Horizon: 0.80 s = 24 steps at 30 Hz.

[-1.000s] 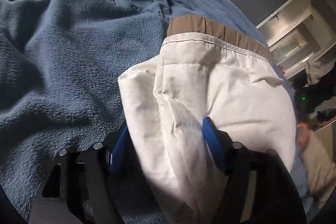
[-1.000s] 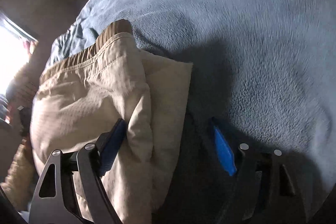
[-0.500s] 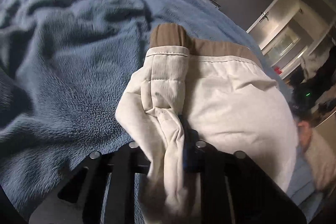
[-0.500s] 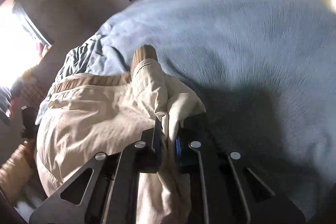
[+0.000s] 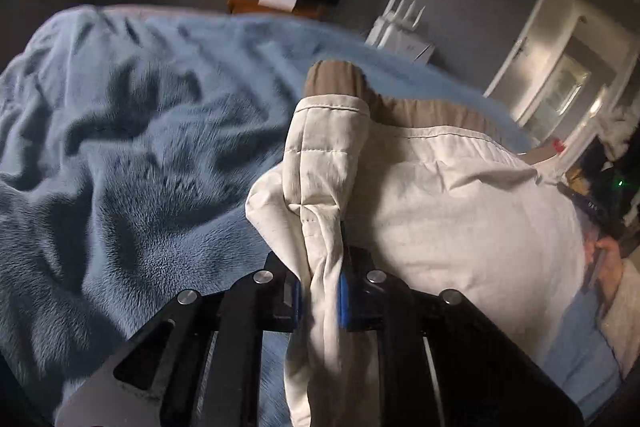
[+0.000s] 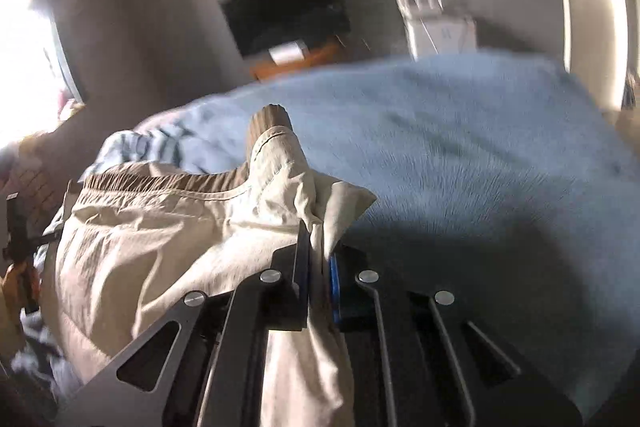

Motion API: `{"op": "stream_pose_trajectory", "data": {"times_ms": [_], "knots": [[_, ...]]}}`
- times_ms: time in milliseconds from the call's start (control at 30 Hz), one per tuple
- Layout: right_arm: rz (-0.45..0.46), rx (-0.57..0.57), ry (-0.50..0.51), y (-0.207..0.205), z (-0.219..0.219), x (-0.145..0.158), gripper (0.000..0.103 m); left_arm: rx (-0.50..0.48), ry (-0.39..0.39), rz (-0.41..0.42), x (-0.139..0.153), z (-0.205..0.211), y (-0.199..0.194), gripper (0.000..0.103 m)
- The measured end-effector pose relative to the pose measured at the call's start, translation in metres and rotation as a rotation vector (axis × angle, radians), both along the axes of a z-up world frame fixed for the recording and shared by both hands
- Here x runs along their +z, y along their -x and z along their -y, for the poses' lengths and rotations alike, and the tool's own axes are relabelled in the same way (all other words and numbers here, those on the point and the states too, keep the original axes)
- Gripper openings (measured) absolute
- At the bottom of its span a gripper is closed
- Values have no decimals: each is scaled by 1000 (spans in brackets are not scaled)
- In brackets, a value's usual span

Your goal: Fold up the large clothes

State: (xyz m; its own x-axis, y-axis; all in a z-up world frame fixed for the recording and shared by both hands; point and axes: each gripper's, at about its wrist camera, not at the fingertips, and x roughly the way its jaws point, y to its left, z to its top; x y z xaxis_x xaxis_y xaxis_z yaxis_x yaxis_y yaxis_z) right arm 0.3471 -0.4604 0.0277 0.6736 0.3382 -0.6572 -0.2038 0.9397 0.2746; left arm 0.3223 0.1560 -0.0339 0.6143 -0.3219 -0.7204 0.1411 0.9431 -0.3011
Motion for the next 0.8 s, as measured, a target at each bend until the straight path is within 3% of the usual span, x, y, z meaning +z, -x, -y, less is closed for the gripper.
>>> {"op": "stream_pose_trajectory", "data": {"times_ms": [67,133,167,200,233,333,400,467,533,633,733,800], "knots": [[-95,-48,19,-22,-1,-25,9,3,-29,-27,-13,0,-4,19],[-160,-87,-24,-31,6,-44,17,24,2,-59,-22,-6,-9,31],[-199,-121,-26,-34,10,-51,20,47,8,-72,-23,-10,-7,46],[-222,-146,-35,-35,14,-54,31,99,-12,-86,-23,-17,-5,65],[-251,-179,-48,-33,20,-57,45,121,-16,-86,-22,-21,-2,68],[-258,-234,-49,-18,30,-49,57,175,12,-71,-11,-36,18,67],[-228,-258,17,2,29,-34,64,200,-15,-48,0,-36,36,67],[-198,-254,52,31,21,-21,66,200,-49,-19,16,-25,57,67],[-174,-249,91,55,10,-12,69,213,-105,38,32,-4,84,75],[-111,-185,96,90,-18,2,73,156,-92,89,43,31,108,86],[-91,-39,115,112,-72,0,74,78,-104,48,36,77,113,87],[-85,6,154,127,-91,-11,74,53,-158,-3,19,101,115,87]]}}
